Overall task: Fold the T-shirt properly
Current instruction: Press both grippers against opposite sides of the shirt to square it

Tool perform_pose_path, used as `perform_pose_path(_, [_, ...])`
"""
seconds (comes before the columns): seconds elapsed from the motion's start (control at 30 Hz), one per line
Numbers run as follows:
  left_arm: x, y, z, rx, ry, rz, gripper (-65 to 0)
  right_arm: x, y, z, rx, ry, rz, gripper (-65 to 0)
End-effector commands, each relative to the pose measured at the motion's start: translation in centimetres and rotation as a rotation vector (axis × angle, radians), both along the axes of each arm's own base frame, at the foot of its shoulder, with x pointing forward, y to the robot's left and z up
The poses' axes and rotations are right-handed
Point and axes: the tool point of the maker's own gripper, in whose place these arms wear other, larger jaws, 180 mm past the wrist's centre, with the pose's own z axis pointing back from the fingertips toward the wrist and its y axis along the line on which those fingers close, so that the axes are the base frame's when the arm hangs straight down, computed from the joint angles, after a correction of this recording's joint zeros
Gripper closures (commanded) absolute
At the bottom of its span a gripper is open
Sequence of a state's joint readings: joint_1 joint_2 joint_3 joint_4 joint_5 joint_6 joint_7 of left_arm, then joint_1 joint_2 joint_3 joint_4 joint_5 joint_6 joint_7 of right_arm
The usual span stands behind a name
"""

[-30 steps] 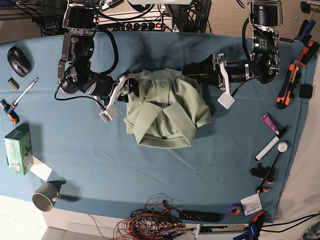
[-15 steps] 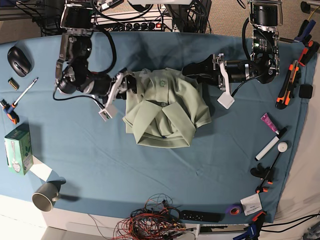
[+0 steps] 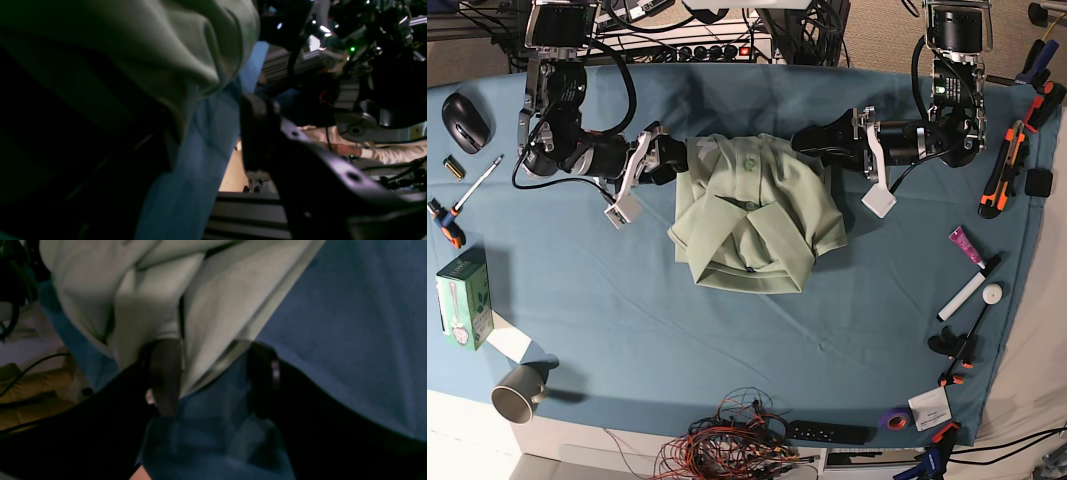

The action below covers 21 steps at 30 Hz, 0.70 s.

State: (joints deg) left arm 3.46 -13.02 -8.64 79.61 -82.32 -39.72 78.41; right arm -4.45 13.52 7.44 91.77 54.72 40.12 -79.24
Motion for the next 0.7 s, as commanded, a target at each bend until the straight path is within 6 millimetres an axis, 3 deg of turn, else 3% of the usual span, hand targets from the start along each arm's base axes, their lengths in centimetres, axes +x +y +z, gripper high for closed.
perform_pose_path(0.0, [0.7, 0.1, 1.0, -0.018, -0.036, 0.009, -27.0, 0.2, -0.3, 0.5, 0.000, -0.007, 0.006, -32.5])
perform_pose_path(0.13, [0.6, 0.2, 0.9, -0.011, -0.034, 0.002, -27.0, 0.3, 0.2, 1.6, 0.070, -0.023, 0.008, -32.5])
perform_pose_path(0.43, [0.7, 2.2, 0.5, 0.044, -0.036, 0.004, -27.0, 0.5, -1.6, 3.0, 0.083, -0.041, 0.016, -32.5])
perform_pose_path(0.57, [0.7, 2.1, 0.5, 0.039, -0.036, 0.005, -27.0, 0.3, -1.1, 3.3, 0.125, -0.041, 0.016, -32.5])
perform_pose_path(0.67, [0.7, 2.1, 0.5, 0.040, -0.036, 0.005, -27.0, 0.2, 0.3, 5.2, 0.264, -0.055, 0.016, -32.5])
